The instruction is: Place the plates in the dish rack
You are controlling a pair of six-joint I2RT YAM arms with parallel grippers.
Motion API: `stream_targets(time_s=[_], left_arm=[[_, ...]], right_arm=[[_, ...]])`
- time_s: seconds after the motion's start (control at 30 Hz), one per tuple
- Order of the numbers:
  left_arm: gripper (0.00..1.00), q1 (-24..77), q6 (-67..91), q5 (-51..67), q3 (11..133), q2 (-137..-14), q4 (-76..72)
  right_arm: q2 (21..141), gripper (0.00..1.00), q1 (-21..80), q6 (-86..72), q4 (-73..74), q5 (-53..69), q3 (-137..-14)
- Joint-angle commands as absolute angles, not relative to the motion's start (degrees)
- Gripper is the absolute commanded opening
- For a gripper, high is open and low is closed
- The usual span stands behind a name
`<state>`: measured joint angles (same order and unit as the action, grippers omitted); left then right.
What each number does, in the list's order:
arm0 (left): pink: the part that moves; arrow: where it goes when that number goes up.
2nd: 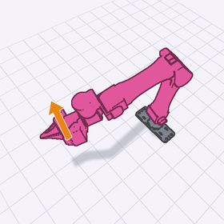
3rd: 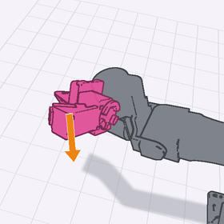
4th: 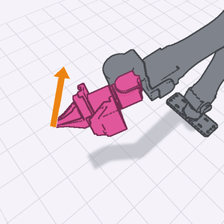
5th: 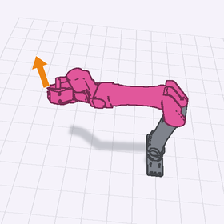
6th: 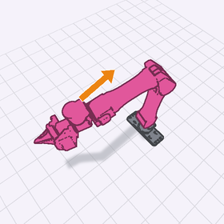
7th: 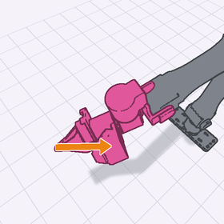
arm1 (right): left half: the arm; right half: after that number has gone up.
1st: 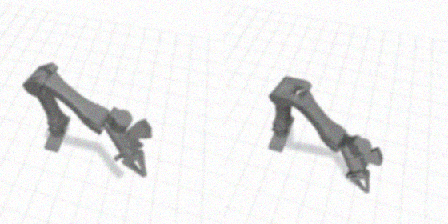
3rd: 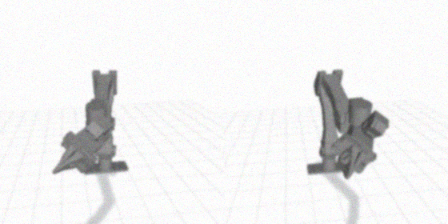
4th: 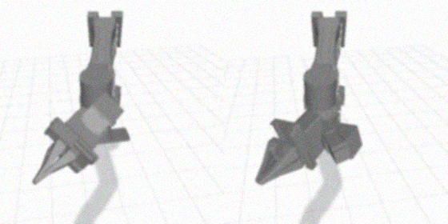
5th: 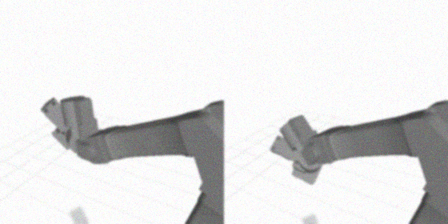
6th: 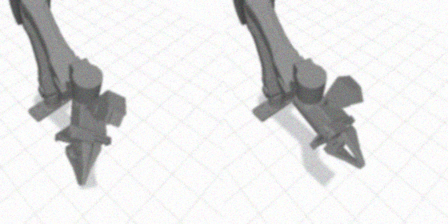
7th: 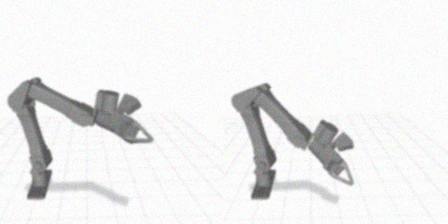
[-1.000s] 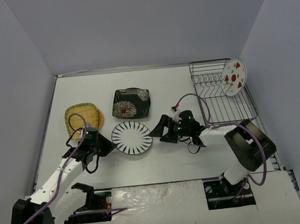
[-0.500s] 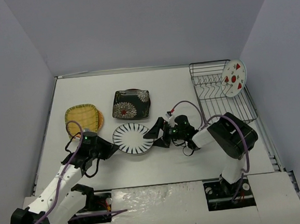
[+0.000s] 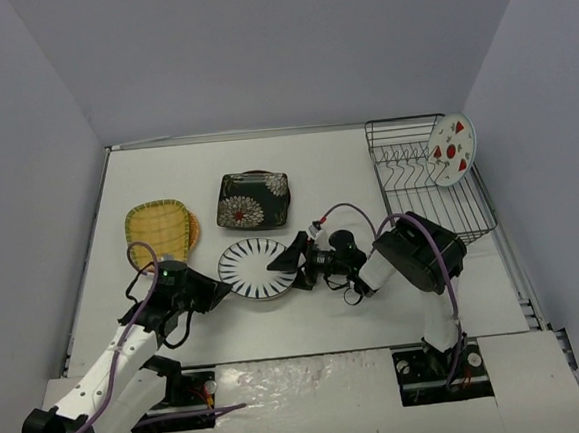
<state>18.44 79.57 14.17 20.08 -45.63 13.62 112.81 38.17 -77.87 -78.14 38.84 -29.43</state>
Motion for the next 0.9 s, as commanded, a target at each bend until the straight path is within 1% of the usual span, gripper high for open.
stream_targets(time_s=[0.0, 0.03, 0.23, 0.3, 0.43, 0.47, 0.53, 0.6, 0.63, 0.67, 0.7, 0.73, 0.77, 0.8, 0.87], left_arm=[[0.0, 18.9, 80.27, 17.65, 21.95, -43.4, 8.36], [0.0, 18.9, 80.11, 17.73, 21.55, -43.0, 8.83], [0.0, 18.98, 79.8, 18.81, 18.36, -40.34, 9.49], [0.0, 18.98, 79.59, 19.33, 17.01, -39.9, 9.54], [0.0, 19.13, 78.22, 20.66, 16.11, -39.05, 10.93], [0.0, 19.25, 77.83, 21.02, 15.99, -38.93, 11.17], [0.01, 19.34, 76.95, 21.49, 15.95, -38.85, 11.43], [0.09, 19.42, 76.29, 21.8, 16.1, -38.82, 12.11], [0.14, 19.42, 76.19, 21.78, 16.23, -38.62, 12.61], [0.27, 19.42, 75.57, 21.7, 16.63, -38.3, 13.49], [0.34, 19.42, 75.21, 21.52, 16.98, -37.95, 14.19], [0.43, 19.42, 74.5, 21.02, 17.62, -37.45, 15.33], [0.49, 19.42, 73.67, 20.23, 18.16, -37.08, 16.17], [0.53, 19.42, 73.14, 20.04, 18.69, -36.8, 16.96], [0.62, 19.34, 72.34, 18.9, 20.21, -36.21, 19.28]], right_arm=[[112.71, 0.64, 38.81, -76.89, -83.61, 36.73, -28.75], [111.99, 0.57, 38.77, -76.21, -82.9, 36.25, -28.67], [107.84, 0.33, 38.8, -72.51, -78.18, 33.97, -29.13], [106.7, 0.22, 38.76, -71.59, -77.56, 33.22, -28.96], [104.59, 0.06, 38.76, -70.54, -77.46, 31.44, -28.48], [104.21, 0.02, 38.77, -70.12, -77.37, 31.37, -28.48], [103.4, 0.0, 38.93, -69.56, -77.65, 31.29, -28.61], [102.28, 0.0, 39.11, -69.01, -77.23, 31.29, -28.93], [101.46, 0.0, 39.14, -68.46, -76.87, 31.26, -29.08], [99.95, 0.0, 39.29, -67.27, -75.48, 31.1, -29.53], [98.71, 0.0, 39.3, -66.27, -73.78, 30.93, -29.56], [96.36, 0.0, 39.51, -63.86, -70.1, 30.72, -30.34], [94.52, 0.0, 39.62, -61.86, -64.34, 29.85, -31.39], [92.57, 0.0, 39.64, -59.87, -62.94, 29.62, -32.25], [87.09, 0.0, 39.73, -53.56, -51.3, 27.48, -34.36]])
